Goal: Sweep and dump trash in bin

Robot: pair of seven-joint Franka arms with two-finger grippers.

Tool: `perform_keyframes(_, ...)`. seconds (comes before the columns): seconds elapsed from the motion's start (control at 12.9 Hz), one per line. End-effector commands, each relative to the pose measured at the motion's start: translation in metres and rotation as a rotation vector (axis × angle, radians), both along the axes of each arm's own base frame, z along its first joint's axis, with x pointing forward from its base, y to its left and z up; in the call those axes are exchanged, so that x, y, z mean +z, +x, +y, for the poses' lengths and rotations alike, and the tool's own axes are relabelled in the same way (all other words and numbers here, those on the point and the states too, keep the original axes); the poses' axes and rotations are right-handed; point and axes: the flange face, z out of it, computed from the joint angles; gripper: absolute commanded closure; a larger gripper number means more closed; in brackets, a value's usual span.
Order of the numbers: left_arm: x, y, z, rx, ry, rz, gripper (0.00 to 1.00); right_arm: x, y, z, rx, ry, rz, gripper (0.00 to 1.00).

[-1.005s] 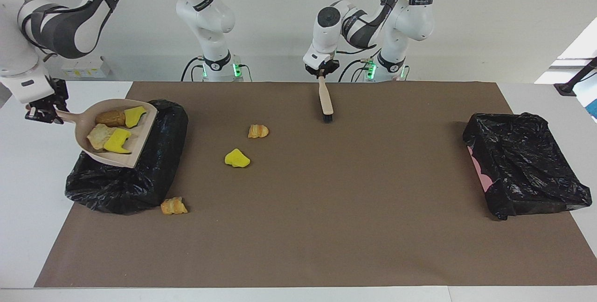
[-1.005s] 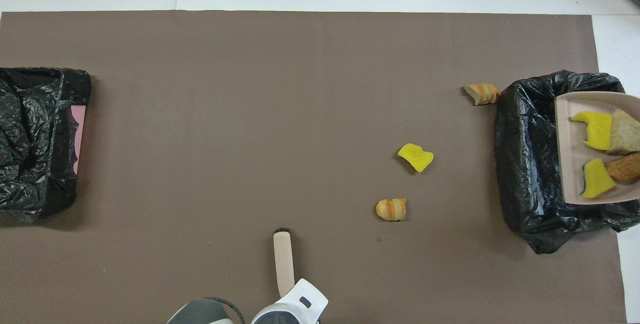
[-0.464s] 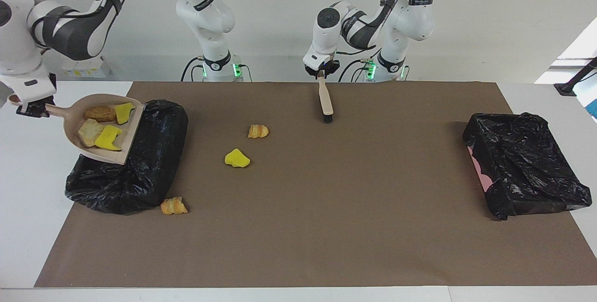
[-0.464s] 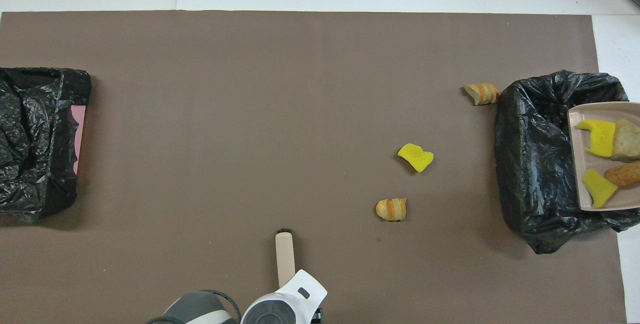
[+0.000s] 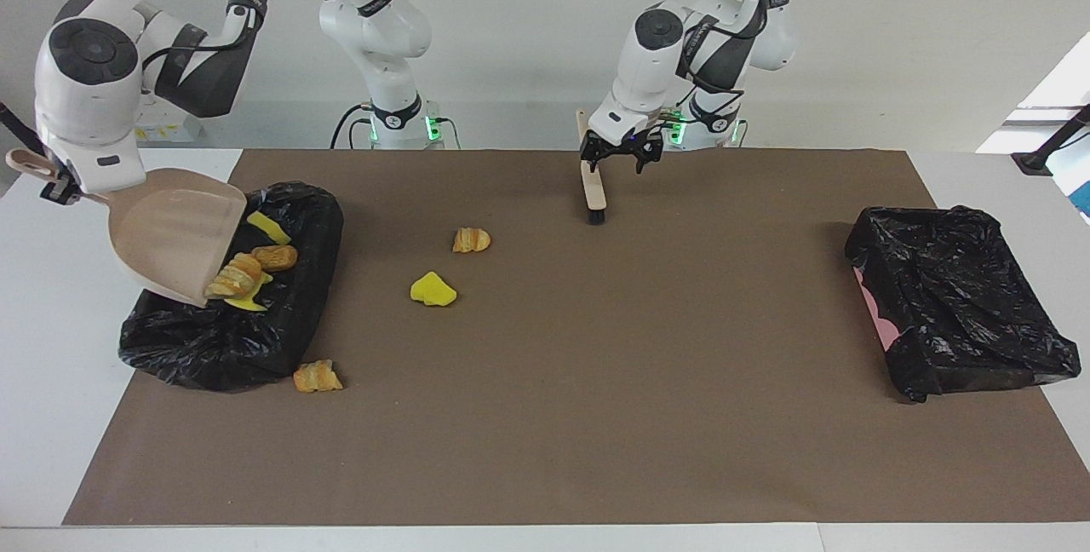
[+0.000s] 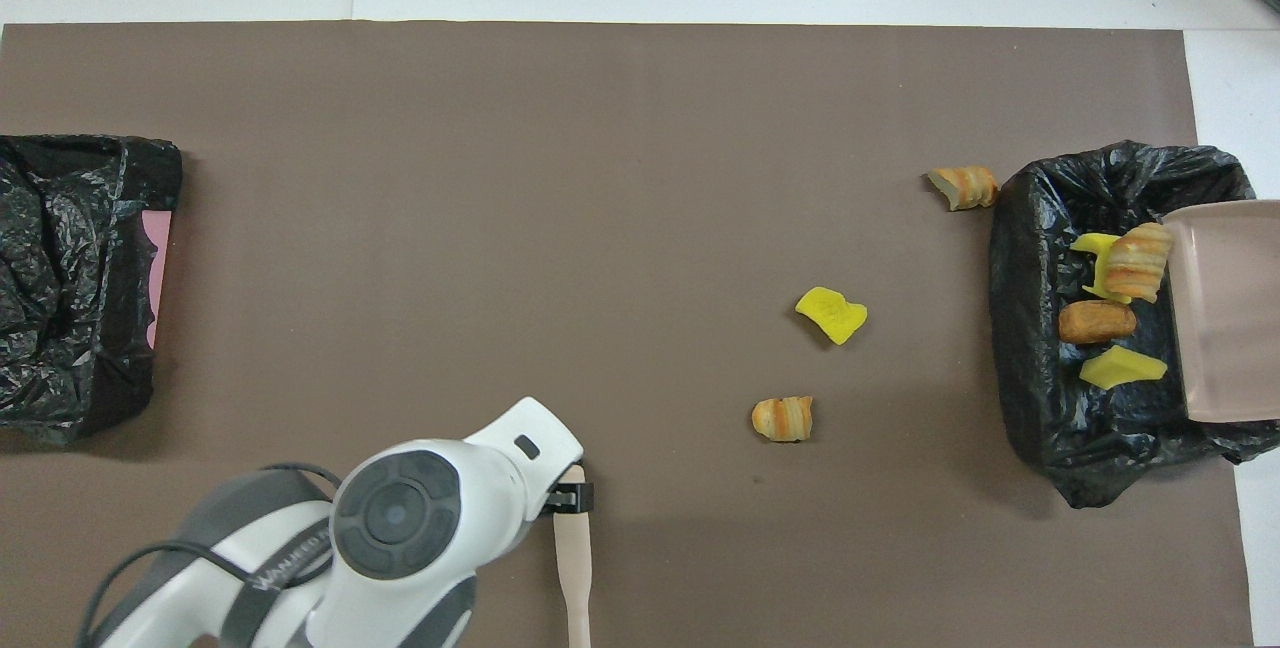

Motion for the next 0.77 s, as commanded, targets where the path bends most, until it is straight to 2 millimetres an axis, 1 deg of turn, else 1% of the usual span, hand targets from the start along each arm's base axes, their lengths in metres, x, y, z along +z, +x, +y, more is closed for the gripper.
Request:
perform_keyframes(0.0,0.040,0.054,0.036,-0.056,0.017,-0.032,0.00,0.013,-0.021,0.013,0.016,-0.054,0.024,1.00)
perform_keyframes(0.08,0.060,0.076,0.052,-0.073,0.043,-0.049,0.00,0.018,-0.026,0.011,0.018,-0.057,0.024,1.00)
perform_keyframes(0.15,0.080,0.096,0.062,-0.094,0.065,-0.059,0.00,0.021,-0.029,0.008,0.021,-0.057,0.028,1.00)
perform_keyframes(0.23,0.101,0.116,0.072,-0.087,0.071,-0.061,0.00,0.029,-0.029,0.008,0.034,-0.059,0.019,1.00)
perform_keyframes(0.31,0.118,0.134,0.087,-0.091,0.071,-0.063,0.00,0.035,-0.030,0.009,0.032,-0.055,0.003,1.00)
perform_keyframes(0.39,0.139,0.143,0.100,-0.121,0.063,-0.083,0.00,0.040,-0.029,0.010,0.026,-0.049,-0.015,1.00)
perform_keyframes(0.46,0.156,0.150,0.116,-0.135,0.059,-0.107,0.00,0.047,-0.026,0.017,0.030,-0.041,-0.034,1.00)
perform_keyframes(0.54,0.170,0.156,0.136,-0.118,0.057,-0.125,0.00,0.046,-0.025,0.025,0.029,-0.002,-0.045,1.00)
perform_keyframes(0.62,0.187,0.160,0.154,-0.101,0.058,-0.137,0.00,0.043,-0.022,0.037,0.032,0.052,-0.059,1.00)
perform_keyframes(0.7,0.199,0.161,0.168,-0.118,0.061,-0.132,0.00,0.039,-0.023,0.045,0.025,0.111,-0.068,1.00)
